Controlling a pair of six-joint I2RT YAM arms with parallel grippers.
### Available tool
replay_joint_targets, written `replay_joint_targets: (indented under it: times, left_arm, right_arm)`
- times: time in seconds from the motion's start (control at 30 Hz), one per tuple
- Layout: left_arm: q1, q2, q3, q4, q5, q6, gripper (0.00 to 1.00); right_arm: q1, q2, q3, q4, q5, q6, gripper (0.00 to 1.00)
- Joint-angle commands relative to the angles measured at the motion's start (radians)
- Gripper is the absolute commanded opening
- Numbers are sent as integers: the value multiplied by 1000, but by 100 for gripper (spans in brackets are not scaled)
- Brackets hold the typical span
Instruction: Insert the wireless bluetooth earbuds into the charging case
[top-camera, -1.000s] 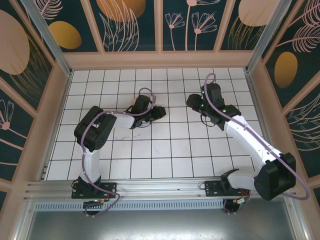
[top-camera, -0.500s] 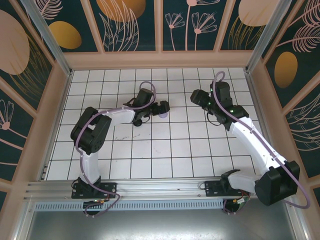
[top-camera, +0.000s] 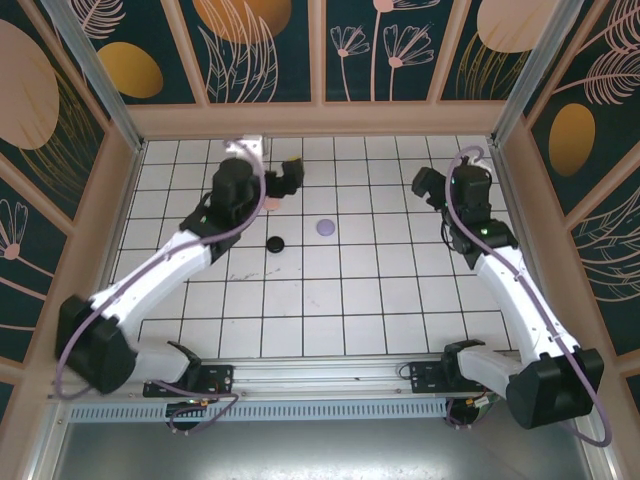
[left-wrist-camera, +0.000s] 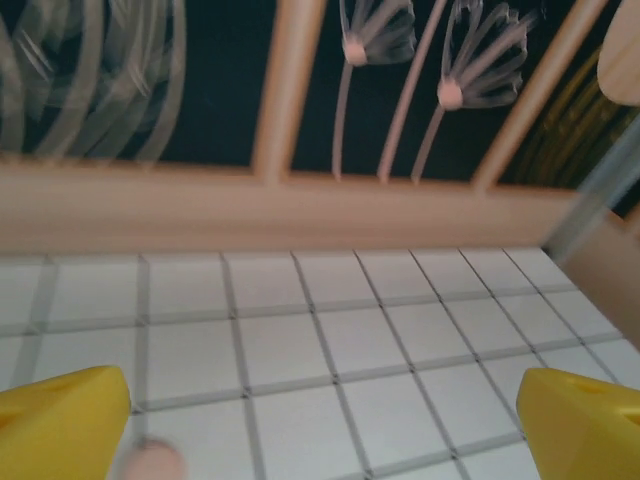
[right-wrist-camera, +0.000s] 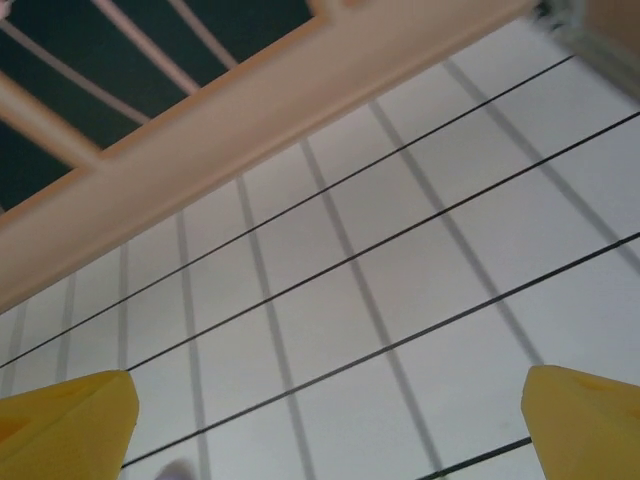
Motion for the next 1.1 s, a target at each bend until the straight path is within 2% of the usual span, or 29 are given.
replay_joint_targets:
  times: [0.0,0.1,0.27,0.37,0.47,0.63,0.7,0.73,0.83,0.93,1.0,1.07]
  left_arm:
    - [8,-111,-215,236,-203,308,99]
    - [44,-204,-356,358,-274,426,99]
    - [223,-347,-615,571,-183,408,99]
    - [291,-365,-709,652,-149,409,99]
    - [340,-302,-780,750,-115,392,99]
    - [388,-98,-900,1090,-42,365,99]
    - [421,-8,-868,1083,-13,357,99]
    - [442,17,-868,1074,40,345,99]
    - [485,139,-924,1292,85,310,99]
    - [523,195,-887,1261,171,297,99]
    - [558,215,-847,1206,216,270,99]
    - [581,221,-819,1163,262,253,99]
  right_arm:
    - [-30,-45,-160,253,189,-135,99]
    - [-68,-43,-289,430,223,-208,99]
    - [-126,29,-473,763,190,-266,99]
    - [-139,91,-546,926,165,-322,99]
    - [-155,151,-588,1035,121,-368,99]
    - [-178,239,-648,1200,40,-427,99]
    - [-204,286,-677,1288,-8,-411,99]
    - [-210,291,-667,1269,-26,-410,99]
    - [-238,348,-696,1399,-124,-396,99]
    - [-236,464,-735,1583,-198,-431,99]
    - [-245,455,-695,1486,-263,-438,99]
    - [-259,454,-696,1483,-283,-432,99]
